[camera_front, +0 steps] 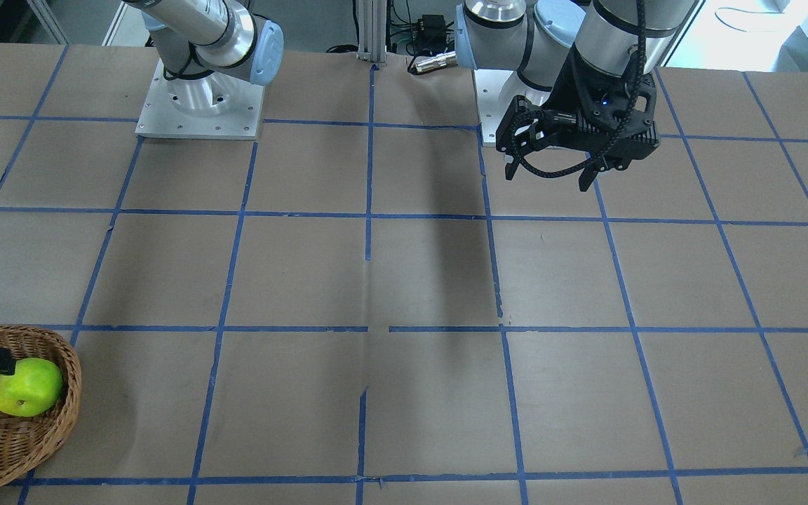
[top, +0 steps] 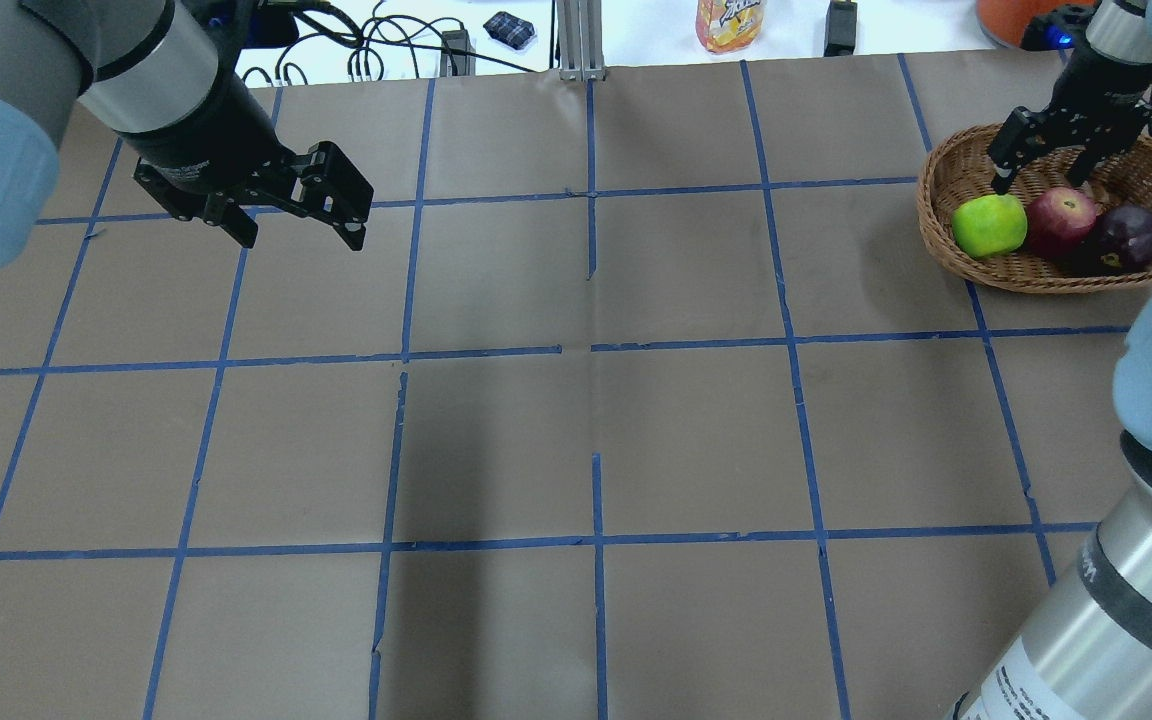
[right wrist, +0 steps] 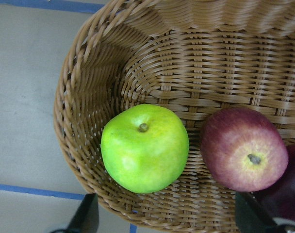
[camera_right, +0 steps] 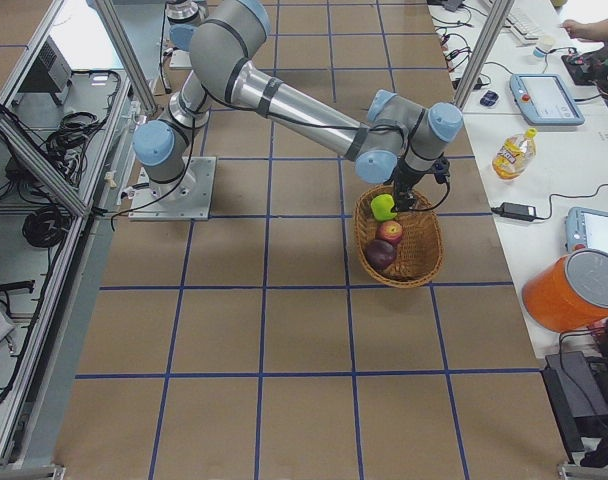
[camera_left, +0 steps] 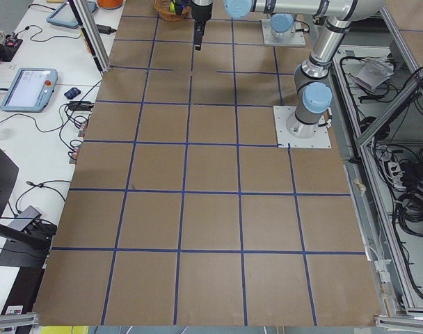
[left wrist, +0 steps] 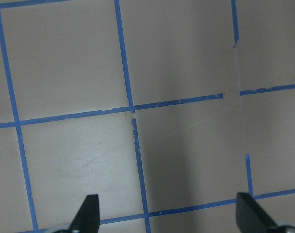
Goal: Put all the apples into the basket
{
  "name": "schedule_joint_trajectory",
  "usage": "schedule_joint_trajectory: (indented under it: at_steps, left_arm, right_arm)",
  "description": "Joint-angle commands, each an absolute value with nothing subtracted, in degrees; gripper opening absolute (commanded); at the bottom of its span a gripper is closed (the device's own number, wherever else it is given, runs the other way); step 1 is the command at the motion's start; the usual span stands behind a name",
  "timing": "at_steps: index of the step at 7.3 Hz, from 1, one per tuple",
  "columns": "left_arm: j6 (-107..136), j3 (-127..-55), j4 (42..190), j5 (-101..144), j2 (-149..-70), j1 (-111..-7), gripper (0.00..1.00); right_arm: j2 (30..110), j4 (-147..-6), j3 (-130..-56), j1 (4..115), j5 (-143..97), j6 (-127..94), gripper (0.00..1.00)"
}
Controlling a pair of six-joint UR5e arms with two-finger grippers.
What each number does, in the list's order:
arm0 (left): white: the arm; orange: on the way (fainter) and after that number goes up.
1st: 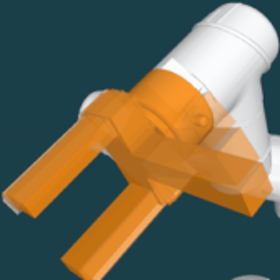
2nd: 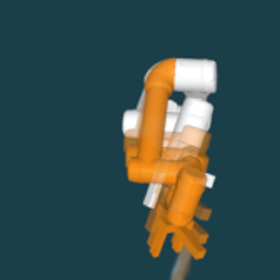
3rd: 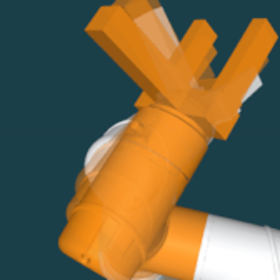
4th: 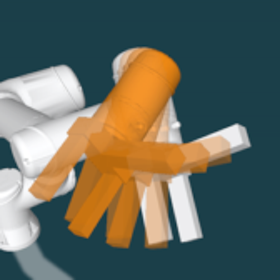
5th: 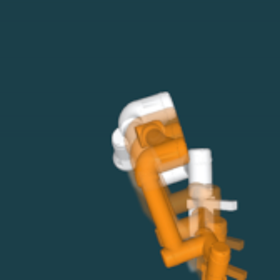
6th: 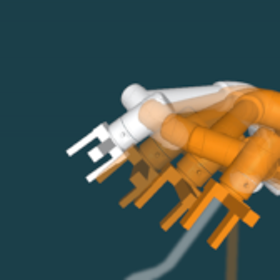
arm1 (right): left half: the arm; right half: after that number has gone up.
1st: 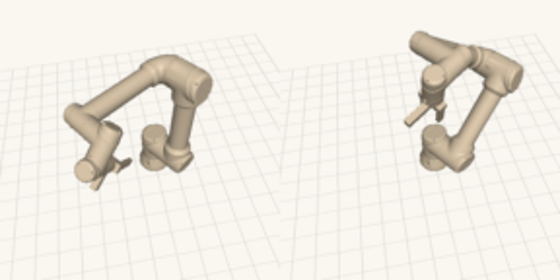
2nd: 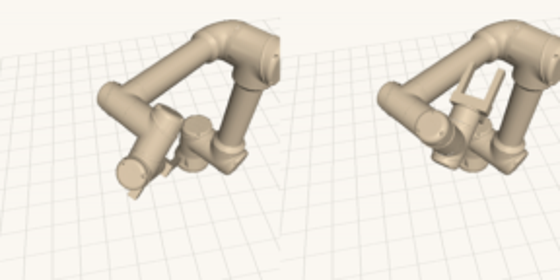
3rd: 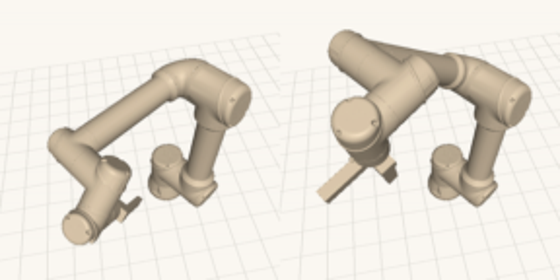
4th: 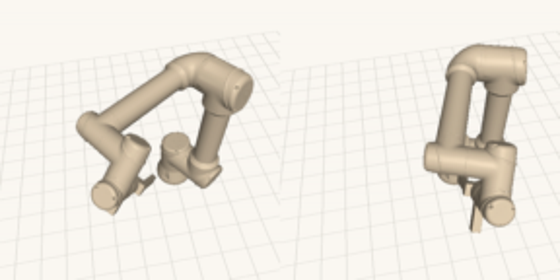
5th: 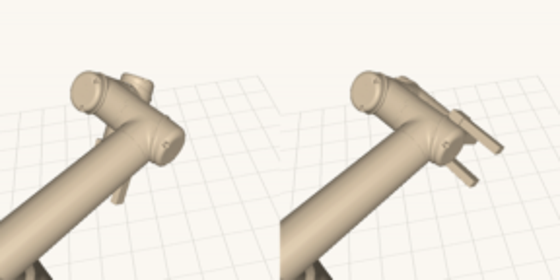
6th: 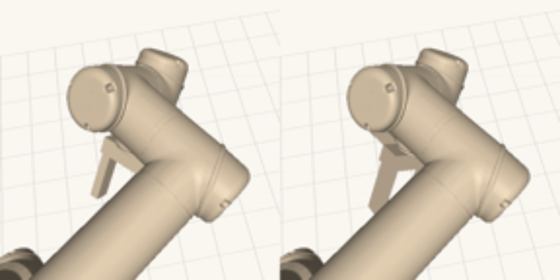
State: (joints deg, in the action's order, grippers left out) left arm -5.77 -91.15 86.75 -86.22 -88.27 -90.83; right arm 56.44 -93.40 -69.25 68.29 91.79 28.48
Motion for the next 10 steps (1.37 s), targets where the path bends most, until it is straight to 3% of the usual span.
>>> schedule_joint_trajectory:
  at_steps: [1, 3, 7, 10]
  left_arm:
    - [-5.71, -91.23, 86.75, -86.22, -88.24, -90.88, 1.00]
    - [-5.71, -91.23, 86.75, -86.22, -88.24, -90.88, 1.00]
    - [-5.89, -91.49, 86.75, -86.22, -88.16, -90.88, 1.00]
    - [-5.89, -91.41, 86.75, -86.22, -88.07, -90.79, 1.00]
  right_arm:
    - [62.90, -88.62, -69.52, 70.56, 90.97, 26.21, 1.00]
    - [70.80, -84.83, -70.66, 78.27, 90.88, 16.58, 1.00]
    - [87.42, -86.04, -86.18, 86.83, 90.01, 5.42, 1.00]
    - [88.86, -88.68, -87.80, 90.78, 89.83, 0.18, 1.00]
